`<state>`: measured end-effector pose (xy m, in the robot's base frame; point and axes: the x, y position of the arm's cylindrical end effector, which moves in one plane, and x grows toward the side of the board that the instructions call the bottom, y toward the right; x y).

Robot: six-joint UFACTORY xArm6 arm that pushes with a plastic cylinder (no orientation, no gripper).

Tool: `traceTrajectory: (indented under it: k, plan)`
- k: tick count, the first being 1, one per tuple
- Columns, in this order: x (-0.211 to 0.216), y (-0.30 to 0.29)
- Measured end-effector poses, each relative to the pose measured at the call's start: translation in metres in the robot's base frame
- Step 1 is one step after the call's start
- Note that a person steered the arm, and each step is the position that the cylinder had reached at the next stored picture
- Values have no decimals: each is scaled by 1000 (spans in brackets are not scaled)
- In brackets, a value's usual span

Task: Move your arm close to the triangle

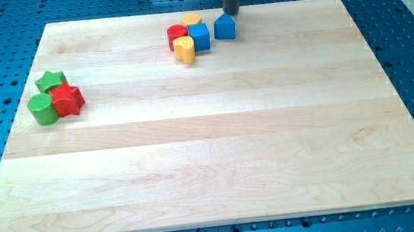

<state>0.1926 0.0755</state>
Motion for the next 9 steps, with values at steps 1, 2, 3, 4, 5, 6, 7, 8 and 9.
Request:
traceTrajectory:
  k: [1, 2, 3, 4, 5, 6, 7, 8, 9]
  plan:
    - [0, 0]
    - [2, -1]
    - [2, -6]
    - [2, -9]
    - [2, -12]
    - [3, -16]
    - [5, -16]
    - [9, -16]
    - [15, -16]
